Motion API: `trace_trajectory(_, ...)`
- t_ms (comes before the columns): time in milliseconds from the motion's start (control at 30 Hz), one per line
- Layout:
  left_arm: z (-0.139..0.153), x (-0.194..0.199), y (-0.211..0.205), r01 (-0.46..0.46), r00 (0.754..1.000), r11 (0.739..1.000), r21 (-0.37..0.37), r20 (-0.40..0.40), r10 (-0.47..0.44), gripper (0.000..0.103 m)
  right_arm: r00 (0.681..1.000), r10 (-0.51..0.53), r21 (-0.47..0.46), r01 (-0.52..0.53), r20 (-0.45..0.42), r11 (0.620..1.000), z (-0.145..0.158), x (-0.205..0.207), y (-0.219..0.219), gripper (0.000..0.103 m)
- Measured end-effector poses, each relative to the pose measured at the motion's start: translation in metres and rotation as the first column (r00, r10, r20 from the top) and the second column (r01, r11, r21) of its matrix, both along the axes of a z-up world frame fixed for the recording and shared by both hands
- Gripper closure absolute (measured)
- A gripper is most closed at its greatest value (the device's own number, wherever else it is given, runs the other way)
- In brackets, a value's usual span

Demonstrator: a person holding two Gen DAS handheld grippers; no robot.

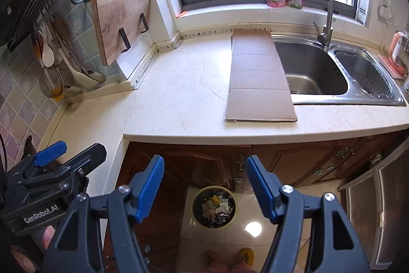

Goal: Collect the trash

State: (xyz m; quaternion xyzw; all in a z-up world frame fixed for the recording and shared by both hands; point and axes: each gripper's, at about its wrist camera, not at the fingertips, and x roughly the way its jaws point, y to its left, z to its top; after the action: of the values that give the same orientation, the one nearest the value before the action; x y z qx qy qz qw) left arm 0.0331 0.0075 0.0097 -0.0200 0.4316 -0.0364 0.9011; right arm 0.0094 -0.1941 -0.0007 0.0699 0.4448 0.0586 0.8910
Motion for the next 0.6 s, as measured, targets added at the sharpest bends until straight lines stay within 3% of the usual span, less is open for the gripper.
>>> trace_trajectory(600, 0.014, 0.002, 0.000, -0.004, 0.999, 0.999, 0.031, 0.049, 0.003, 0.004, 0.998, -0.019, -0.013, 0.020, 0.059, 1.000, 0.016, -0.004, 0.005, 0.035)
